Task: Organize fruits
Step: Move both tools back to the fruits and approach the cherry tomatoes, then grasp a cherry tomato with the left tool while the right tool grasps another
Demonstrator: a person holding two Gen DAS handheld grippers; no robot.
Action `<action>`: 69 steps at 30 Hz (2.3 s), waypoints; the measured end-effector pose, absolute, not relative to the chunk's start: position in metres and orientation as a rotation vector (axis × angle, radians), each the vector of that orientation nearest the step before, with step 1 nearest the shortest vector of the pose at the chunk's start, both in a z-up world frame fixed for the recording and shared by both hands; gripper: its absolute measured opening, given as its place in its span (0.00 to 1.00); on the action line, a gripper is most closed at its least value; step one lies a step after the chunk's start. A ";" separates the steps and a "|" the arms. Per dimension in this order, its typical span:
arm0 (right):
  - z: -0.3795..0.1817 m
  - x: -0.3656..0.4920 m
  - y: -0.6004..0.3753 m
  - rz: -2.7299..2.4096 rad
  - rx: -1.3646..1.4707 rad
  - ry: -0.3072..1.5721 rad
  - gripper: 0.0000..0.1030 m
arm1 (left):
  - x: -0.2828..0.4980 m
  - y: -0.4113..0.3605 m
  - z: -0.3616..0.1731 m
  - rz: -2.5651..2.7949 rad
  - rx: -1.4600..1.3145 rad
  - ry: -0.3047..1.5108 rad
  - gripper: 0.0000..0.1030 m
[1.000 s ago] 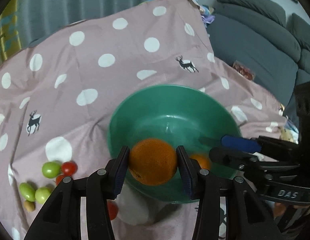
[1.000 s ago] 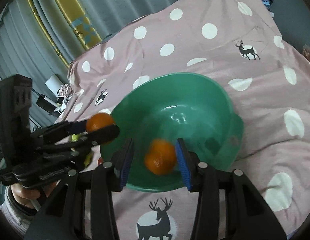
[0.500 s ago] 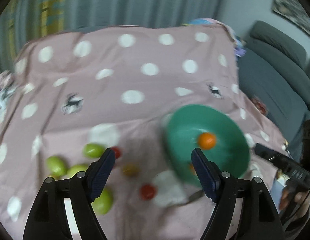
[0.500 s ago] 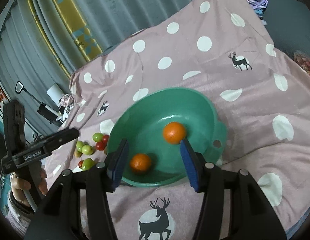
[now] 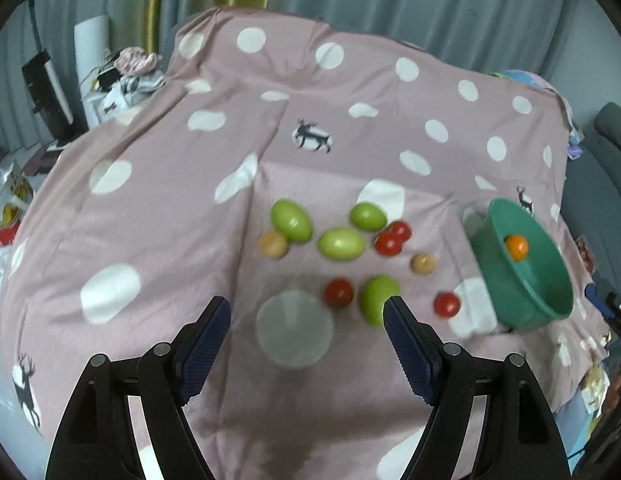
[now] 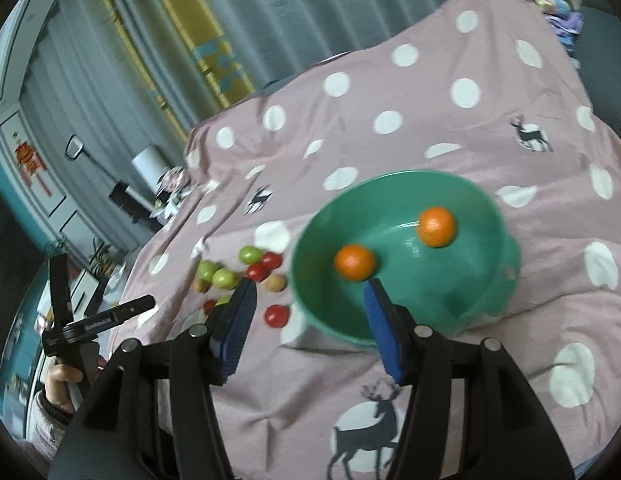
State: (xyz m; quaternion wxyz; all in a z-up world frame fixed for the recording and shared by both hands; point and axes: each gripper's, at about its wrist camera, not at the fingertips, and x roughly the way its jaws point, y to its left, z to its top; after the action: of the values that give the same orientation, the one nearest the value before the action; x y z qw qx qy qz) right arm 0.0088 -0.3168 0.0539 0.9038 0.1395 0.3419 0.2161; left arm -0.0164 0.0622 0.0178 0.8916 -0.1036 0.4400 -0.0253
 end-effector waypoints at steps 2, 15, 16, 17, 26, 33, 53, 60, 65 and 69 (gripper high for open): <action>0.052 0.007 -0.305 0.478 0.262 0.720 0.55 | -0.023 0.061 0.011 -0.076 -0.204 0.929 0.76; 0.030 0.009 -0.267 0.590 0.168 0.824 0.55 | -0.030 0.031 -0.009 -0.250 -0.140 0.968 0.76; 0.027 0.010 -0.262 0.600 0.161 0.836 0.55 | -0.029 0.031 -0.011 -0.255 -0.144 0.970 0.76; 0.025 0.010 -0.259 0.605 0.155 0.843 0.55 | -0.028 0.031 -0.012 -0.256 -0.146 0.972 0.76; 0.004 0.020 -0.220 0.652 0.056 0.908 0.54 | -0.016 0.051 -0.022 -0.206 -0.220 0.973 0.76; -0.013 0.039 -0.201 0.642 0.016 0.942 0.49 | 0.009 0.051 -0.027 -0.153 -0.154 0.973 0.76; -0.044 0.088 -0.163 0.546 -0.157 1.010 0.35 | 0.056 0.034 -0.056 -0.199 -0.047 1.055 0.55; -0.047 0.090 -0.162 0.560 -0.160 1.009 0.29 | 0.057 0.032 -0.056 -0.217 -0.041 1.048 0.32; -0.046 0.090 -0.163 0.566 -0.137 0.999 0.29 | 0.054 0.041 -0.055 -0.217 -0.099 1.046 0.26; -0.039 0.084 -0.168 0.585 -0.106 0.979 0.29 | 0.044 0.046 -0.045 -0.212 -0.118 1.023 0.26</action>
State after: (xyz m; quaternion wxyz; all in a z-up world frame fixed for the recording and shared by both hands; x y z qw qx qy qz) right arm 0.0841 -0.1677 -0.0388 0.8404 -0.0502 0.4633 0.2768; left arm 0.0437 0.0456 -0.0452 0.8649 -0.0564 0.4884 -0.1013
